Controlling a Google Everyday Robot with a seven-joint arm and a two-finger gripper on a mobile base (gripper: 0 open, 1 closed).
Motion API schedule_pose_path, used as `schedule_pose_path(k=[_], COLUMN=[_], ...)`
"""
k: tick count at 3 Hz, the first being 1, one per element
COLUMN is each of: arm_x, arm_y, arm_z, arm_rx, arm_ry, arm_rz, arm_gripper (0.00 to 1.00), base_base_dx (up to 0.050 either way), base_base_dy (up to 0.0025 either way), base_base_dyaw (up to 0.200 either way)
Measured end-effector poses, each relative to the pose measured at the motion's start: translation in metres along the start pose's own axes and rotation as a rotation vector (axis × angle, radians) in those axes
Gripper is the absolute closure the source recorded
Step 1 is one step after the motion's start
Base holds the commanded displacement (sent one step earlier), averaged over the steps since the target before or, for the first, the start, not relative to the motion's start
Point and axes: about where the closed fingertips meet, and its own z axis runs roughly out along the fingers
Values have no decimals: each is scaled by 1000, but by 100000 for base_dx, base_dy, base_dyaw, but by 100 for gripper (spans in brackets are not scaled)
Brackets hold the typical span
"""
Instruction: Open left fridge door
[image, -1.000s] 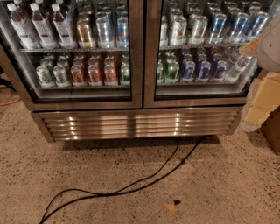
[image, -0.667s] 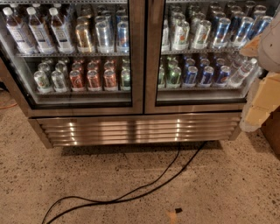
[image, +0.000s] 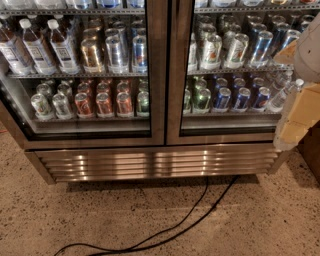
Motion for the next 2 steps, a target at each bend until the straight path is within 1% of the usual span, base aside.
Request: schedule_pose_path(k=[2], arm_x=[0], arm_y=[0], arm_z=[0], arm_rx=[0], arm_ry=[0], arm_rz=[0], arm_gripper=[0], base_base_dx=[4899], base_base_dy=[1], base_base_dyaw=[-15])
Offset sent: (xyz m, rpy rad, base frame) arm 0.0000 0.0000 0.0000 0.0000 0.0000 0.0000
